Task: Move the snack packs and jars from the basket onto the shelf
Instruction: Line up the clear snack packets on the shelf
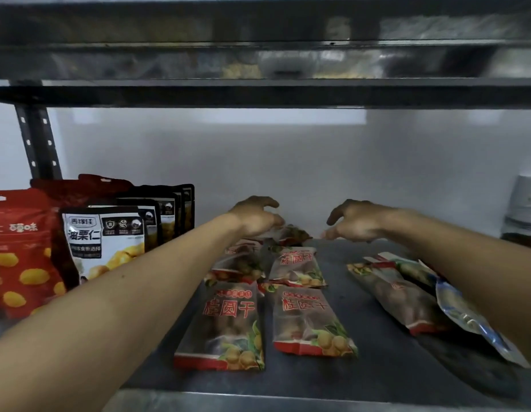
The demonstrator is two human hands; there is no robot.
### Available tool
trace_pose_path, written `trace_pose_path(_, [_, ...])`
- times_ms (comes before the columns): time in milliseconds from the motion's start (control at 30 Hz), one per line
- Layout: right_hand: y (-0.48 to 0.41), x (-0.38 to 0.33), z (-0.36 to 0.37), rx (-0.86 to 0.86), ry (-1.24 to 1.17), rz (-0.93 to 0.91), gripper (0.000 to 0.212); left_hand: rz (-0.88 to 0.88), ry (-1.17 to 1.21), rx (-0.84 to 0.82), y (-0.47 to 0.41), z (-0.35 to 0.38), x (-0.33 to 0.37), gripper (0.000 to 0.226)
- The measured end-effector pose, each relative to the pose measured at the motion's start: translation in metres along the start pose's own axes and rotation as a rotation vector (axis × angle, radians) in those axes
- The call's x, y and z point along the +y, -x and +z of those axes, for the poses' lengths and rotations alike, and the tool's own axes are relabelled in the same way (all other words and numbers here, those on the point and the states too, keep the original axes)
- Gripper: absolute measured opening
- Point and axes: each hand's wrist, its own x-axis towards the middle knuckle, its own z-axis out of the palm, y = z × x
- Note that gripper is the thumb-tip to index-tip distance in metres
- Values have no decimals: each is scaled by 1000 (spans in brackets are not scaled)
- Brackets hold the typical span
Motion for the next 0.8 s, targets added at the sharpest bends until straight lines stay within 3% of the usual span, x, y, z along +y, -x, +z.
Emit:
trace_pose_path(267, [-19,33,5,-131,-93,7,65,-150,55,-106,-49,30,-3,53])
trace_pose_path(433, [-21,56,-3,-221,-82,20,52,-316,239,-65,-84,40,-11,44])
trace_pose_path(633, [-23,72,2,-338,-68,29,52,-418,120,-193,-105,64,-9,66])
trace_pose_path(800, [-21,83,6,-353,-75,17,42,-476,224,-165,-118,73,-13,60])
